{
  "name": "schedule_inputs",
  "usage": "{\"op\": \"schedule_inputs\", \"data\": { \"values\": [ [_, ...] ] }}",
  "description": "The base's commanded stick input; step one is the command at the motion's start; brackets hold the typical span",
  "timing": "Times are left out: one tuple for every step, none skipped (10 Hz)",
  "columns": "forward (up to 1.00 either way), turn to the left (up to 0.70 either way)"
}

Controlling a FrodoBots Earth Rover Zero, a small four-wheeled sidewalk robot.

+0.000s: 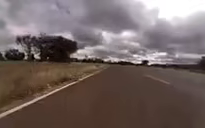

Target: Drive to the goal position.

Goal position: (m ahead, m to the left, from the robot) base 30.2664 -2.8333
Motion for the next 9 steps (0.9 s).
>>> {"op": "schedule_inputs", "data": {
  "values": [
    [0.85,0.04],
    [0.85,0.04],
    [0.85,0.04],
    [0.85,0.04],
    [0.85,0.04],
    [0.85,0.04],
    [0.85,0.04],
    [0.85,0.04],
    [0.85,0.04]
  ]
}}
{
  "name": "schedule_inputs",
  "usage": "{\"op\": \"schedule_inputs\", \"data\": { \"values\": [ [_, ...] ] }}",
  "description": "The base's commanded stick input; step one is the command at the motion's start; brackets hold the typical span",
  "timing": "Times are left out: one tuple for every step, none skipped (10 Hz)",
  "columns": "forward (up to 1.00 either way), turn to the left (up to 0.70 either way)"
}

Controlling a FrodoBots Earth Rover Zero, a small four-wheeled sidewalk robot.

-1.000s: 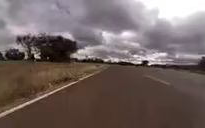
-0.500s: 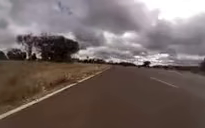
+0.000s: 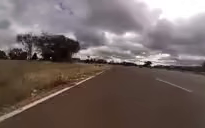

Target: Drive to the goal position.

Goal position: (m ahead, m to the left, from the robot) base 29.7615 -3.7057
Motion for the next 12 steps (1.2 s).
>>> {"op": "schedule_inputs", "data": {
  "values": [
    [0.85,0.04],
    [0.85,0.04],
    [0.85,0.04],
    [0.85,0.04],
    [0.85,0.04],
    [0.85,0.04],
    [0.85,0.04],
    [0.85,0.04],
    [0.85,0.04],
    [0.85,0.04],
    [0.85,0.04],
    [0.85,-0.04]
  ]
}}
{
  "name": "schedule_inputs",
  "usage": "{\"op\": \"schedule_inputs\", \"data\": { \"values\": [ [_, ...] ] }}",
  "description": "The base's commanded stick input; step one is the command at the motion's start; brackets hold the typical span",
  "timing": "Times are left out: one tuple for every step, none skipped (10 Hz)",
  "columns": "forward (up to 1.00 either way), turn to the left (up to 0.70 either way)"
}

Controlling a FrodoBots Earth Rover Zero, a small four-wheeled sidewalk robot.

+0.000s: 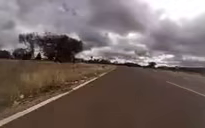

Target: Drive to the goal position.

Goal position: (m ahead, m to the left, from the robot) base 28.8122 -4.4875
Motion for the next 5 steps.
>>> {"op": "schedule_inputs", "data": {
  "values": [
    [0.85,-0.22],
    [0.85,-0.3],
    [0.85,-0.3],
    [0.85,-0.3],
    [0.85,-0.3]
  ]
}}
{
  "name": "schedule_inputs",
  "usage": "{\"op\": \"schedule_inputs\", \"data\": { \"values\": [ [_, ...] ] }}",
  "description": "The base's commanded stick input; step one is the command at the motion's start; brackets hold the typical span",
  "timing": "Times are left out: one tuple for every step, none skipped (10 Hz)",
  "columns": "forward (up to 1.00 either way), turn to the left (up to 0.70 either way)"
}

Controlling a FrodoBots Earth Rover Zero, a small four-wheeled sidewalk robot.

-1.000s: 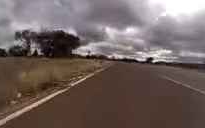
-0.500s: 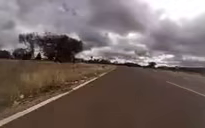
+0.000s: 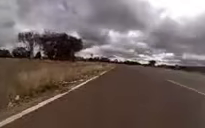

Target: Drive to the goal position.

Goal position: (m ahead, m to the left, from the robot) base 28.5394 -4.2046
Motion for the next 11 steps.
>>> {"op": "schedule_inputs", "data": {
  "values": [
    [0.85,-0.3],
    [0.85,-0.3],
    [0.85,-0.3],
    [0.85,-0.3],
    [0.85,-0.3],
    [0.85,-0.3],
    [0.85,-0.3],
    [0.85,-0.3],
    [0.85,-0.3],
    [0.85,-0.3],
    [0.85,-0.25]
  ]
}}
